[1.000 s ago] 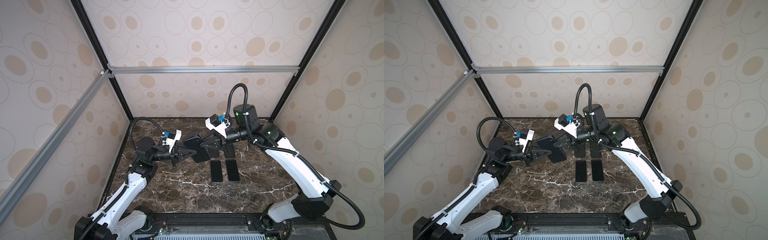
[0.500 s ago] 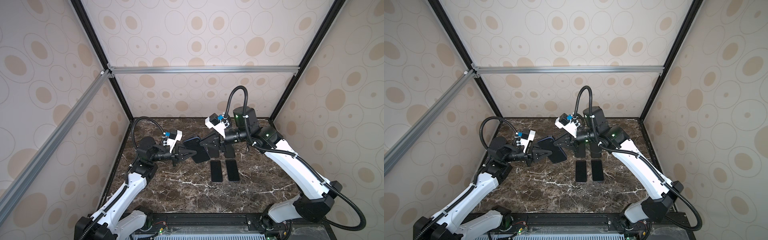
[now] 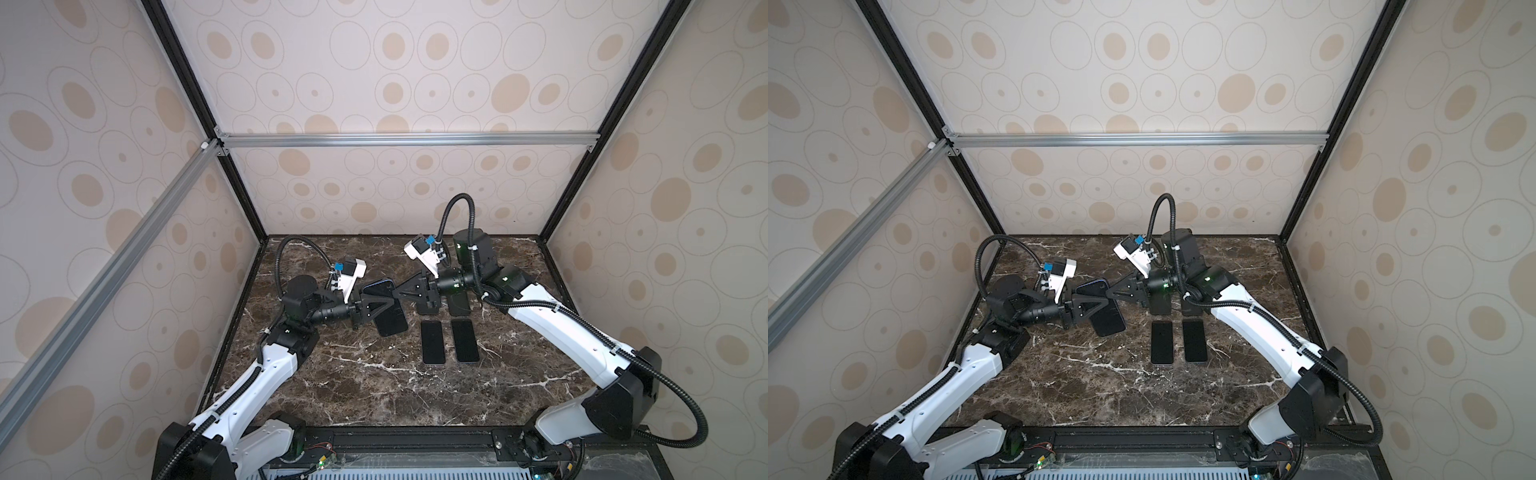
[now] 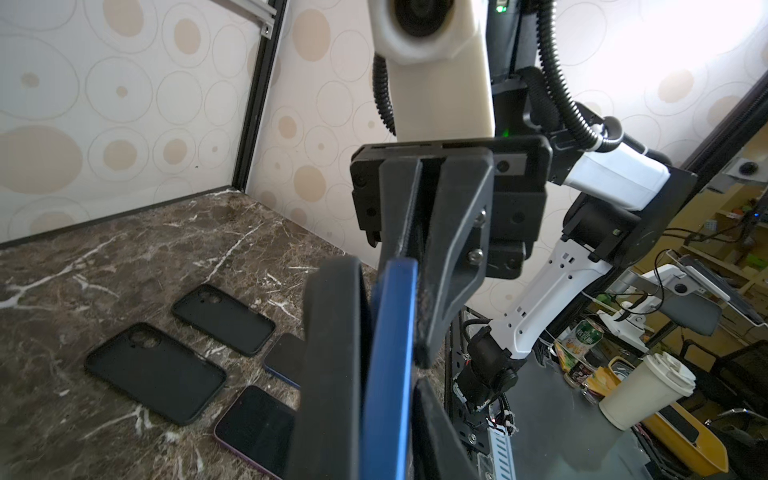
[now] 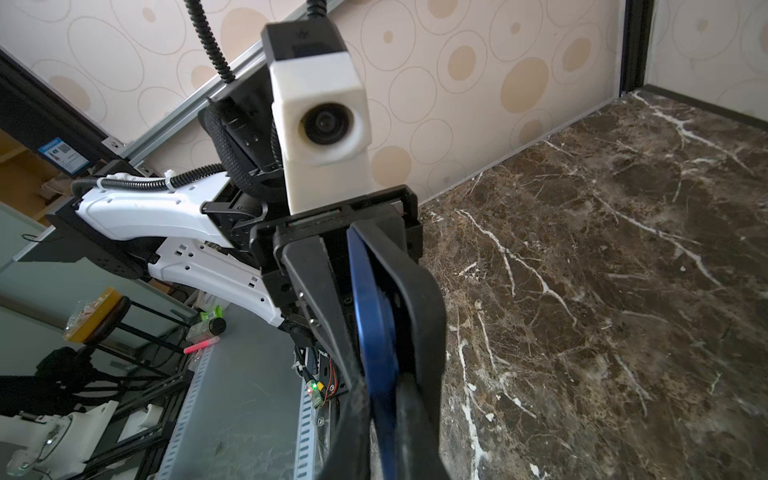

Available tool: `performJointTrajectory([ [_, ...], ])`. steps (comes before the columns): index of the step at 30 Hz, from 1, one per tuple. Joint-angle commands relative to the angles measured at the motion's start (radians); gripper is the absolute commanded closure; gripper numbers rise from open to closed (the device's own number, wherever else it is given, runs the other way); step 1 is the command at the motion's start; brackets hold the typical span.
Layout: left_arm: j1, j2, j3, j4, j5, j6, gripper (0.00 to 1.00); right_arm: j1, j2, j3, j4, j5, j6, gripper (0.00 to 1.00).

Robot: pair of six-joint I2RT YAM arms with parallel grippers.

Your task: Take the phone out of the phone case

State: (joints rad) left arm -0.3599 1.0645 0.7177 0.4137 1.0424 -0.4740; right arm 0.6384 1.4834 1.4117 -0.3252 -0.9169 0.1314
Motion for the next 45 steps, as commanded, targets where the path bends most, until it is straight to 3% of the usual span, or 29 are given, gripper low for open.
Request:
performJointTrajectory([
  [1, 0.003, -0.008, 0.043, 0.221, -0.062, -0.017, 0.74, 0.026, 0.018, -0.03, -0.059, -0.099, 0.069, 1.0],
  [4, 0.005, -0.005, 0.036, 0.233, -0.058, -0.024, 0.69, 0.014, 0.009, -0.042, -0.033, -0.1, 0.088, 1.0],
  [11, 0.01, -0.005, 0.01, 0.296, -0.033, -0.073, 0.47, -0.033, -0.077, -0.145, 0.189, -0.055, 0.219, 1.0],
  [15, 0.01, -0.006, -0.007, 0.309, -0.033, -0.086, 0.46, -0.053, -0.1, -0.17, 0.261, -0.029, 0.264, 1.0],
  [21, 0.011, -0.012, -0.034, 0.312, -0.05, -0.097, 0.64, -0.062, -0.098, -0.21, 0.354, -0.029, 0.333, 1.0],
  [25, 0.011, -0.014, -0.038, 0.296, -0.066, -0.086, 0.86, -0.063, -0.1, -0.223, 0.371, -0.03, 0.344, 1.0],
  [29, 0.012, -0.008, -0.04, 0.304, -0.067, -0.089, 1.0, -0.063, -0.103, -0.226, 0.367, -0.039, 0.33, 1.0],
  [33, 0.013, -0.002, -0.04, 0.344, -0.058, -0.12, 1.0, -0.062, -0.106, -0.241, 0.391, -0.112, 0.292, 0.99],
  [37, 0.015, -0.001, -0.033, 0.386, -0.059, -0.156, 1.0, -0.062, -0.12, -0.275, 0.399, -0.15, 0.244, 0.75],
  [39, 0.016, -0.007, -0.023, 0.401, -0.063, -0.172, 1.0, -0.063, -0.138, -0.294, 0.362, -0.123, 0.195, 0.65],
  [45, 0.038, -0.032, 0.008, 0.404, -0.118, -0.21, 1.0, -0.063, -0.219, -0.38, 0.305, 0.044, 0.117, 0.55],
])
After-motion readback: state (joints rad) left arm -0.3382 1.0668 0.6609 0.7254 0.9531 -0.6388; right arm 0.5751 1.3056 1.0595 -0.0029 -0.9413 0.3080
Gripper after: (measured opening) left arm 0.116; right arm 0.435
